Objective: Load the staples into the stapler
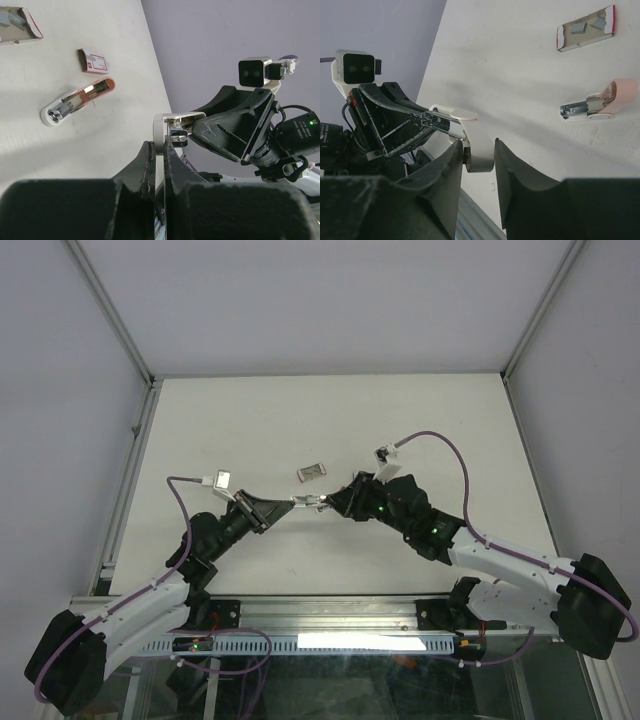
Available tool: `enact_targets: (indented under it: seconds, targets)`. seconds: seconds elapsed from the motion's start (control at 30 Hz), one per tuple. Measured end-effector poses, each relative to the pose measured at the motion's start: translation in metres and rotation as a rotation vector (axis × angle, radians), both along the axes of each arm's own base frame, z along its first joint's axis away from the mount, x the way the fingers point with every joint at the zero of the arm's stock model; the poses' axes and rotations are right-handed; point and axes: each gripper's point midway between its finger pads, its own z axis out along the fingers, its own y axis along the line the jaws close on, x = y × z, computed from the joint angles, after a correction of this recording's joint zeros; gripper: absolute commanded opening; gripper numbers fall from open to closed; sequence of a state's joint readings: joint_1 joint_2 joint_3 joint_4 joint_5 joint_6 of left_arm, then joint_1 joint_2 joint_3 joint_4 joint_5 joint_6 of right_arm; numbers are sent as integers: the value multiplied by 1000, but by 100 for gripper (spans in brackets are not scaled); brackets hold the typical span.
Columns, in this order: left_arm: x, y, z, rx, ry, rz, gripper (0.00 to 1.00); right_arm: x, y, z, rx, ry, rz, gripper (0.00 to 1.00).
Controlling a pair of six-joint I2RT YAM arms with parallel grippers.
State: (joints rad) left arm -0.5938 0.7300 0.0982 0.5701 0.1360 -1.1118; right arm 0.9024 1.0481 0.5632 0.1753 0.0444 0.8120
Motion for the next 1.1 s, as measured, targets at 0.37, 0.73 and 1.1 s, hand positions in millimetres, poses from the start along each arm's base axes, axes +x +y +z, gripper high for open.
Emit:
enact_targets:
  seconds: [0.37, 0.73, 1.1]
  targets:
    - [0, -1, 4, -11, -24, -7, 53, 3, 0, 21, 37, -82, 6, 3]
    - [0, 9, 22, 39, -90, 38, 99, 25, -48, 11, -219, -105, -34, 2]
    - [26, 15, 30, 240, -113, 111, 99, 5, -62, -47, -443, 49, 164, 3]
